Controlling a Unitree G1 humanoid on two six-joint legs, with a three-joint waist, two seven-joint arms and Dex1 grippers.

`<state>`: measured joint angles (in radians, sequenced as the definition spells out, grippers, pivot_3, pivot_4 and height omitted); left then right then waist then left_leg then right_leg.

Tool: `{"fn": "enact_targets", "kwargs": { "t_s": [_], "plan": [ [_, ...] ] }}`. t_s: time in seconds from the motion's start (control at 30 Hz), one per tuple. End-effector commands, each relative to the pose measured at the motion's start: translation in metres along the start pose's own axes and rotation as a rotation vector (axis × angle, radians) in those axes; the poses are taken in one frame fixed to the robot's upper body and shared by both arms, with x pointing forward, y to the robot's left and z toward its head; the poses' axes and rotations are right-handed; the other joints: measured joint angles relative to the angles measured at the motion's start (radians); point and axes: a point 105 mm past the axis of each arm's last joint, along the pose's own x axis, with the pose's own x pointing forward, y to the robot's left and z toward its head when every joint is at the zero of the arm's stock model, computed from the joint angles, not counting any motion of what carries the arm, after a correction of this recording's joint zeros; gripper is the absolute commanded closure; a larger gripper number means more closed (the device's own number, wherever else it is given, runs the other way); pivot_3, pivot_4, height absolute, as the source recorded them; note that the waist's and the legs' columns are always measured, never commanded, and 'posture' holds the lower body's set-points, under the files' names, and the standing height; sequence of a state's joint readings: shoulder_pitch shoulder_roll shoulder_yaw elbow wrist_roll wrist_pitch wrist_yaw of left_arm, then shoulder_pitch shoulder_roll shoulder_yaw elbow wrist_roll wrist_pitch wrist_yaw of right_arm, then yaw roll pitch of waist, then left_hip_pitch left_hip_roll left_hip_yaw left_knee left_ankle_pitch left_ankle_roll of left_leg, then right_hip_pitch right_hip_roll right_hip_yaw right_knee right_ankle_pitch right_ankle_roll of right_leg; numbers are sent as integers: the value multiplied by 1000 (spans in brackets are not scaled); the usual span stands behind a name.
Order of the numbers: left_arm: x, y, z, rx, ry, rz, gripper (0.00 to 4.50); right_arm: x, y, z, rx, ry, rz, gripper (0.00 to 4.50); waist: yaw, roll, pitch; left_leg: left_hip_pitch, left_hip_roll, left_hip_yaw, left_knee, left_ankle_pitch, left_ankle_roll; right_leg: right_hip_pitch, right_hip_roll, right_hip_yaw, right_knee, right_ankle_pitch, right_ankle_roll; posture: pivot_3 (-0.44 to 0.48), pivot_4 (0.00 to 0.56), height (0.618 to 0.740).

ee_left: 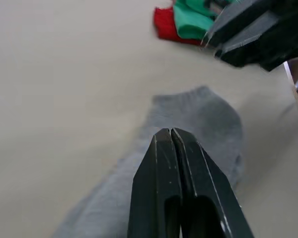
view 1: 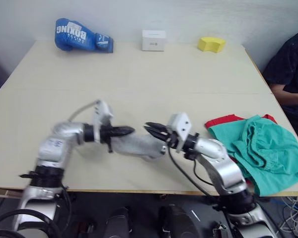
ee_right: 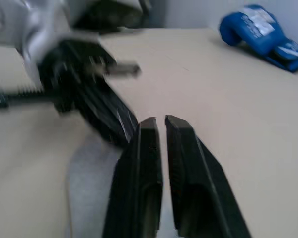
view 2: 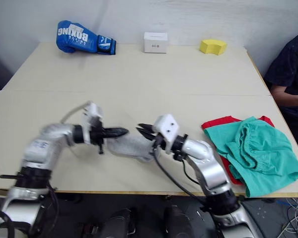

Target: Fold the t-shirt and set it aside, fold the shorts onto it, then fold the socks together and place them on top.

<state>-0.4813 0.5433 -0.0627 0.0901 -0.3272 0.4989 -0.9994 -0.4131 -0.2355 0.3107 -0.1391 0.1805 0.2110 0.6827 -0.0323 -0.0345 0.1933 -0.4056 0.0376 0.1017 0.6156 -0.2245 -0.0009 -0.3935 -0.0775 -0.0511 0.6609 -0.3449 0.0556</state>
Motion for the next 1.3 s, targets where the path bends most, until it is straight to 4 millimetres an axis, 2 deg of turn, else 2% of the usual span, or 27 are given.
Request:
{"fn": "enact_targets", "kwargs": {
  "t_s": [0.03,0.2,0.3,0.4,0.5,0.63,0.7,0.73,0.8,0.9,1.07,1.2,1.23,1.3],
  "plan": [
    [-4,10,-2,75,7,107,4500,4,-6,-27,9,57,-41,4458,2,0,0,-1,0,0,0,0,0,0,0,0,0,0,0,0,150,740],
    [-3,15,-15,46,18,198,4500,-7,-7,-58,0,135,-41,4458,4,0,0,-1,-1,0,0,-2,4,1,-2,0,-1,0,1,0,150,740],
    [-6,8,-25,19,30,201,4500,-26,-11,-77,-36,196,-42,4458,4,0,0,0,-1,0,0,-2,4,1,-2,0,-2,0,1,0,150,740],
    [-14,4,-30,-9,17,214,4500,-44,-19,-83,-31,209,-77,4458,4,-1,-1,1,-1,0,0,-3,4,3,-2,-1,-2,0,1,0,150,740],
    [-27,7,-24,-72,-75,257,4500,-55,-27,-74,-12,179,-88,4458,3,-1,-1,2,-1,-1,0,-3,4,4,-2,-1,-2,1,1,0,150,740],
    [-45,12,-7,-163,-213,275,4500,-44,-28,-31,-31,42,-18,4458,0,-1,-1,3,0,-1,0,-2,3,3,-2,-1,-1,1,-1,0,150,740],
    [-57,14,5,-278,-293,266,4500,-36,-26,-16,-45,-1,15,4458,-6,0,-1,2,1,-1,0,-2,3,2,-1,-1,-1,1,-1,0,150,740],
    [-62,10,14,-387,-319,204,4321,-30,-24,-10,-53,-21,39,4488,-6,0,-1,2,1,-1,0,-2,3,2,0,-1,0,1,-1,0,150,740],
    [-74,24,24,-428,-336,275,3934,-16,-18,-2,-56,-46,83,4500,-5,-1,-1,1,1,-2,0,-1,1,2,0,-2,0,1,-1,0,150,740],
    [-84,40,25,-522,-305,329,3058,2,-6,-9,-75,-26,152,4500,-1,-1,-1,1,1,-4,0,0,0,2,0,-4,0,1,-1,0,150,740],
    [-77,29,-9,-695,2,295,1511,17,2,-41,-73,61,193,4500,-2,-1,-1,1,-1,-2,-1,1,-3,2,-1,-2,-2,1,0,0,150,740],
    [-71,28,-22,-715,79,297,251,14,3,-63,-62,126,195,4500,3,-2,-1,0,-1,-2,0,1,-3,2,-2,-2,-3,1,-1,0,150,740],
    [-69,30,-26,-725,92,309,23,12,5,-67,-68,141,207,4500,3,-2,-1,1,-1,-2,0,0,-4,3,-2,-2,-3,1,-1,0,150,740],
    [-64,29,-31,-754,105,299,23,10,7,-73,-50,161,220,4500,3,-2,-2,2,-1,-2,0,-2,-7,4,-2,-2,-2,1,-1,0,150,740]
  ]
}}
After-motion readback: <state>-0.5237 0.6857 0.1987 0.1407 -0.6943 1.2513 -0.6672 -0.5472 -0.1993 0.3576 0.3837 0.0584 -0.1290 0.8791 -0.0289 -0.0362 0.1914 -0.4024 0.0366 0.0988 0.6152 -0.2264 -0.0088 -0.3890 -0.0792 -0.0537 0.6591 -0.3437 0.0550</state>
